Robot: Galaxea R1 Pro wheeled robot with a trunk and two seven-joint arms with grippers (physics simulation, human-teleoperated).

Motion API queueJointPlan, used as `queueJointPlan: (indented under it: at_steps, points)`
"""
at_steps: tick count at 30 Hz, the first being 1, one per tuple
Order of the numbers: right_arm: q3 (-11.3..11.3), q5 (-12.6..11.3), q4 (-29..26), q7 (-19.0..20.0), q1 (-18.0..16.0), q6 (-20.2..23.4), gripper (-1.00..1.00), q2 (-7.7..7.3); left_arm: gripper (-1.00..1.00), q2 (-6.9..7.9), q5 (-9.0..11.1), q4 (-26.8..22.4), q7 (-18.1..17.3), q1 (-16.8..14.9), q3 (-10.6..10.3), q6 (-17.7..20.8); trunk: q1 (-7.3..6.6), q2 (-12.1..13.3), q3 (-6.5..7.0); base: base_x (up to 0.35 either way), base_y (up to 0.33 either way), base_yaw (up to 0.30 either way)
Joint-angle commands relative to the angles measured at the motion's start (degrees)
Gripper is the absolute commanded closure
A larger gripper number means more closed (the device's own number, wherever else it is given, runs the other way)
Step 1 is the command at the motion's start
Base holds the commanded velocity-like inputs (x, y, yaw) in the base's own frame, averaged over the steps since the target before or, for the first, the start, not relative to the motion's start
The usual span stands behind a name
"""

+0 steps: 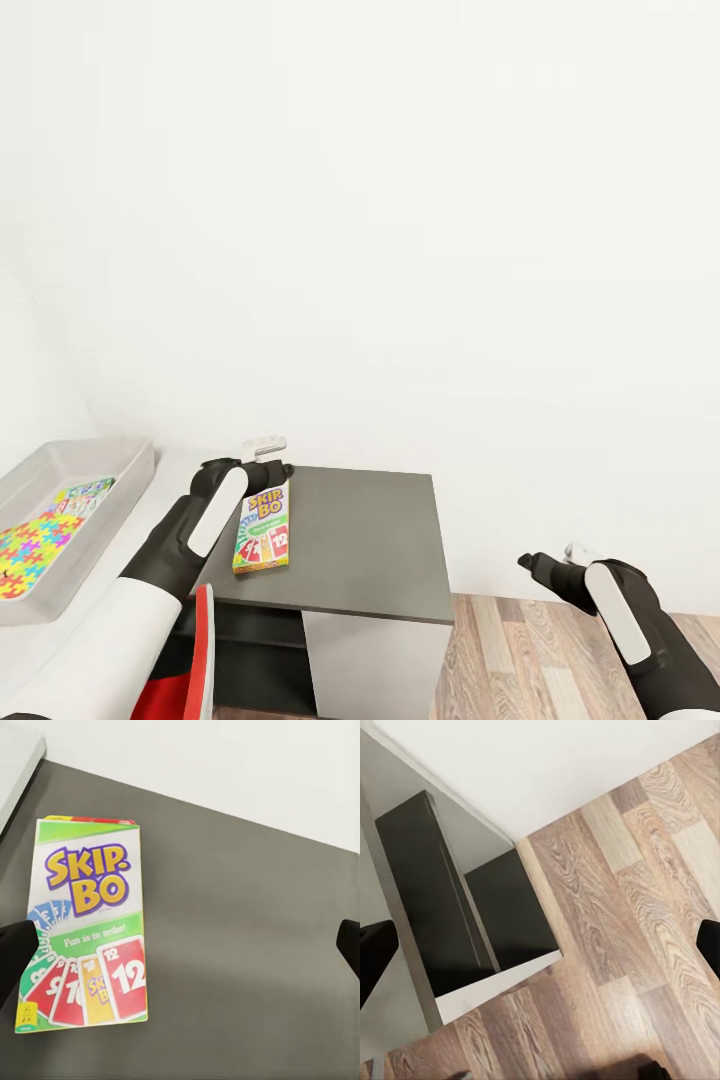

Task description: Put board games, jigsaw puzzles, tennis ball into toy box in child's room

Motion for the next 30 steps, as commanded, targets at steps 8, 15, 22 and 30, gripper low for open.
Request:
queueJointPlan:
  at_steps: [8,15,22,30]
  points:
    - [0.0,-0.3,0.6,-0.5,0.0,0.4,-1.0,0.0,-1.0,0.03,0.6,0.0,0.6,-0.1,-1.1,0.3,0.04,-0.1,-0.14,0.0,-0.003,0.0]
    - [0.0,0.1,8.1,-0.5,0.0,1.8,-1.0,0.06,-1.0,0.04,0.7,1.1,0.7,-0.1,-2.4,0.4,0.04,-0.1,-0.31,0.0,-0.098,0.037]
    - [0.6,0.4,12.5,-0.5,0.0,0.1,-1.0,0.05,-1.0,-0.03,0.8,7.2,0.8,-0.3,-2.2,0.4,0.04,-0.1,-0.52,0.0,-0.163,0.018]
    - [0.8,0.4,17.5,0.9,0.6,-7.7,-1.0,0.05,-1.0,-0.11,0.6,9.4,0.6,-0.4,-2.2,0.3,0.04,-0.1,-0.58,0.027,-0.145,0.001]
